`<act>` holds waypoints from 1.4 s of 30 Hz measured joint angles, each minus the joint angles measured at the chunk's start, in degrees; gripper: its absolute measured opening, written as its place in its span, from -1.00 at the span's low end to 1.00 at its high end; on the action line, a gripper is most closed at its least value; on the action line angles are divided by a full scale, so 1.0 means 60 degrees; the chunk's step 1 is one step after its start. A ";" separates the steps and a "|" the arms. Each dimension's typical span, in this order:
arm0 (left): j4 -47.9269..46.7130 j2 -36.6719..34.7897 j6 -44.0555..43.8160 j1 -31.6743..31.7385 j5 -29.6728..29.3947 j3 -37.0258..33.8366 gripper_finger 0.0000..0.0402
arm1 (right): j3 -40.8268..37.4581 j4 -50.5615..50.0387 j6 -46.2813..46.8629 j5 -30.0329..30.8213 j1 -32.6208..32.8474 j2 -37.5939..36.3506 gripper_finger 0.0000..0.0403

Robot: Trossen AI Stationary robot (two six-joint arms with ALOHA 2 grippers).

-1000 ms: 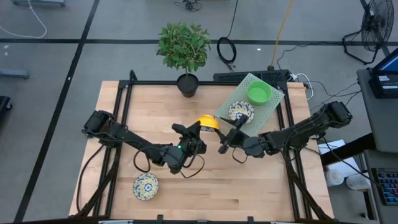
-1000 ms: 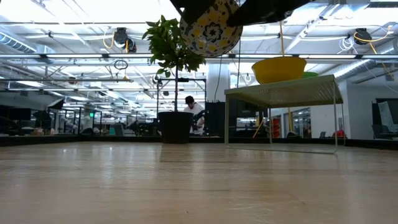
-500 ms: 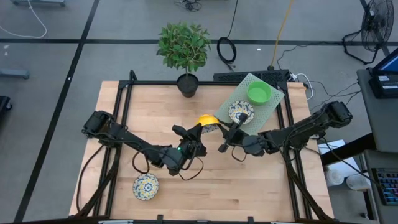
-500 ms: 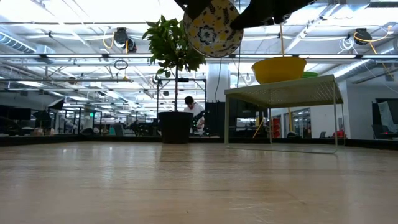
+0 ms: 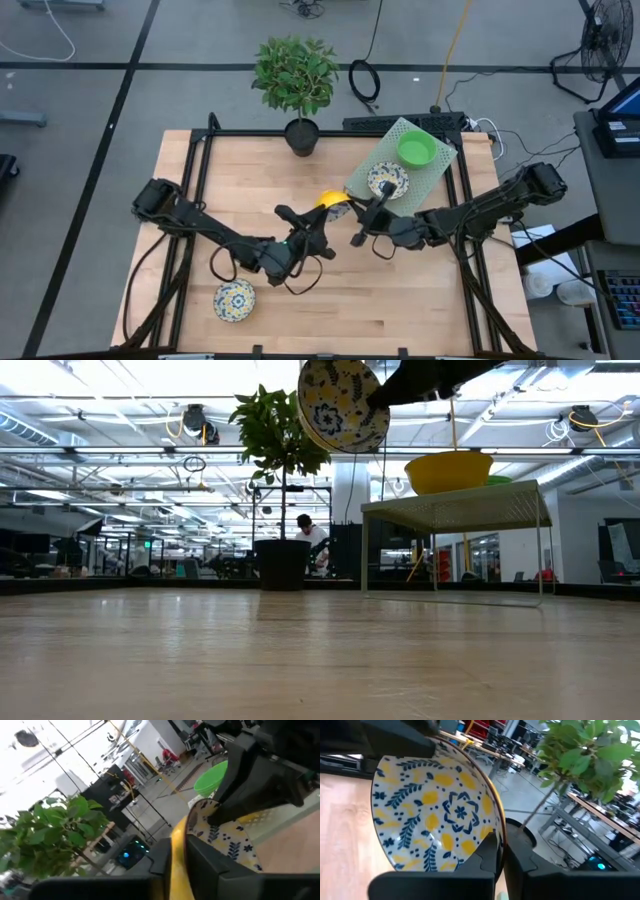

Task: Pick & Place Mini bowls
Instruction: Stack the top white patterned bowl on the white patterned bowl on the shelf

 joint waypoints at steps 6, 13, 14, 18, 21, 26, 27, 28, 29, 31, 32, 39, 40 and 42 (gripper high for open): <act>-0.1356 -0.0321 -0.1012 -0.0234 0.0182 0.0132 -0.31 | 0.0003 -0.0031 -0.0029 -0.0150 0.0026 0.0012 -1.00; -0.4867 -0.0899 -0.3577 -0.0244 0.4357 0.0513 -0.12 | -0.0050 -0.0463 0.0179 -0.1042 -0.0023 0.0044 -1.00; -0.5483 -0.1077 -0.4049 -0.0200 0.5128 0.0549 -0.12 | -0.0036 -0.0463 0.0264 -0.1066 -0.0058 0.0026 -1.00; -0.6559 -0.1739 -0.5376 -0.0084 0.6481 0.0644 -0.17 | -0.0032 -0.0593 0.0292 -0.1016 -0.0072 0.0032 -1.00; -0.6723 -0.1981 -0.5422 -0.0083 0.6524 0.0590 -0.19 | -0.0029 -0.0624 0.0075 -0.1169 -0.0070 -0.0160 -1.00; -0.6902 -0.2076 -0.5314 -0.0100 0.6520 0.0554 -0.20 | 0.0314 -0.1346 0.0012 -0.2310 -0.0665 -0.1104 -1.00; -0.6894 -0.2076 -0.5286 -0.0098 0.6481 0.0555 -0.20 | 0.0590 -0.1845 0.0129 -0.2607 -0.0900 -0.1296 -1.00; -0.6899 -0.2076 -0.5202 -0.0086 0.6432 0.0554 -0.20 | 0.0908 -0.2381 0.0307 -0.2957 -0.1160 -0.1468 -1.00; -0.6909 -0.2069 -0.5093 -0.0069 0.6369 0.0554 -0.20 | 0.1246 -0.3030 0.0485 -0.3248 -0.1444 -0.1627 -1.00; -0.6937 -0.2065 -0.4927 -0.0050 0.6255 0.0554 -0.20 | 0.2063 -0.4476 0.0800 -0.3862 -0.2086 -0.1825 -1.00; -0.6975 -0.2068 -0.4851 -0.0040 0.6242 0.0554 -0.20 | 0.2554 -0.5101 0.0938 -0.4165 -0.2425 -0.1843 -1.00; -0.7204 -0.2085 -0.4952 0.0029 0.7259 0.0554 -0.20 | 0.5875 -0.9358 0.1891 -0.6198 -0.5088 -0.1589 -1.00; -0.7267 -0.2140 -0.4952 0.0034 0.7452 0.0554 -0.20 | 0.6195 -0.9984 0.2026 -0.6501 -0.5504 -0.1501 -1.00; -0.7353 -0.2224 -0.5027 0.0094 0.7786 0.0555 -0.20 | 0.6707 -1.0870 0.2348 -0.7220 -0.6322 -0.1379 -1.00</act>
